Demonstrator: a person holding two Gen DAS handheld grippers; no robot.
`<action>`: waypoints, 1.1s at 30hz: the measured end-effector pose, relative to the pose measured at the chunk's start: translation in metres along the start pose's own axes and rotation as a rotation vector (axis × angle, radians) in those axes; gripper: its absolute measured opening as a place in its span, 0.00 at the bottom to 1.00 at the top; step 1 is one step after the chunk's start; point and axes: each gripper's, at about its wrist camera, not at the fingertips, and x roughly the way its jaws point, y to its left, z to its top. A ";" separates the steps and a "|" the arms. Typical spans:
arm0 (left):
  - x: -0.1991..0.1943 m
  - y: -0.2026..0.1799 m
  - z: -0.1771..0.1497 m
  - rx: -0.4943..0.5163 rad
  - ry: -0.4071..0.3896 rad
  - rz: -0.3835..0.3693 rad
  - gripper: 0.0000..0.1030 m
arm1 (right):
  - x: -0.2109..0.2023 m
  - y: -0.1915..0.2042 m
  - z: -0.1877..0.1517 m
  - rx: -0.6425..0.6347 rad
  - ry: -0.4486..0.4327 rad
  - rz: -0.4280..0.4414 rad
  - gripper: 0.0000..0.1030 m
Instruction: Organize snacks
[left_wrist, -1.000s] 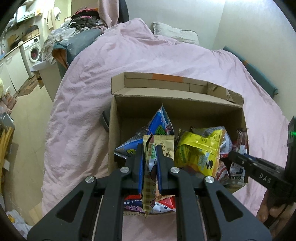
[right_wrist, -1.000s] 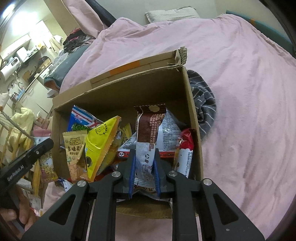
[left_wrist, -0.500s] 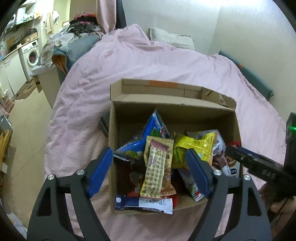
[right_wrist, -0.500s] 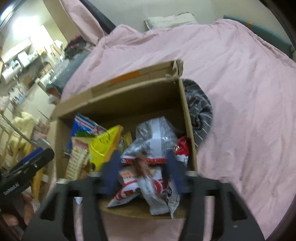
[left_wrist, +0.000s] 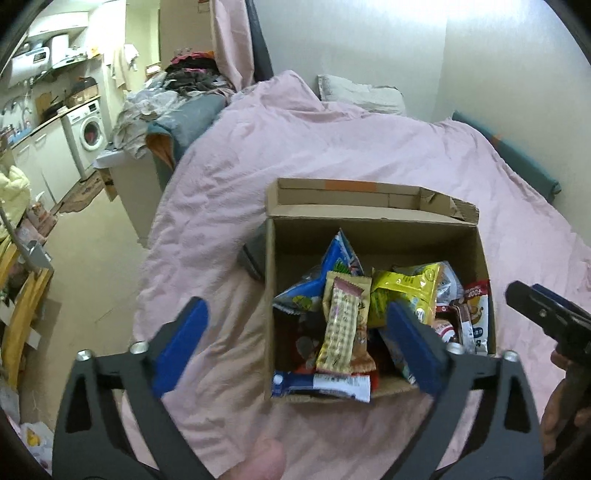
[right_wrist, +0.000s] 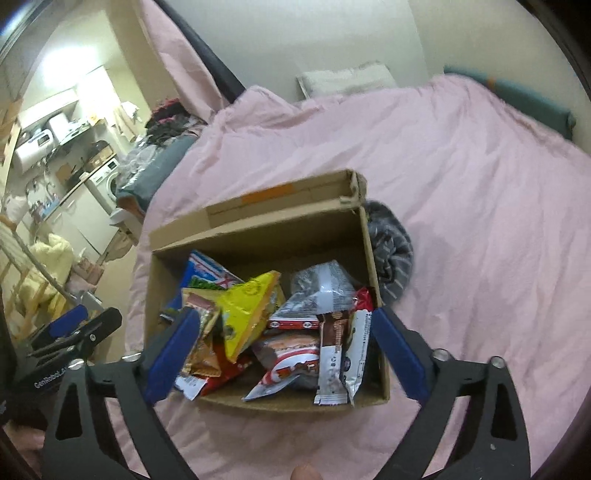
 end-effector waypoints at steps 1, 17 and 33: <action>-0.007 0.003 -0.002 -0.007 -0.008 0.002 0.98 | -0.006 0.005 -0.002 -0.012 -0.011 -0.004 1.00; -0.072 0.013 -0.055 0.038 -0.015 -0.032 1.00 | -0.065 0.034 -0.054 -0.074 -0.039 -0.017 1.00; -0.068 0.023 -0.077 -0.033 -0.017 -0.005 1.00 | -0.053 0.036 -0.082 -0.084 -0.045 -0.087 1.00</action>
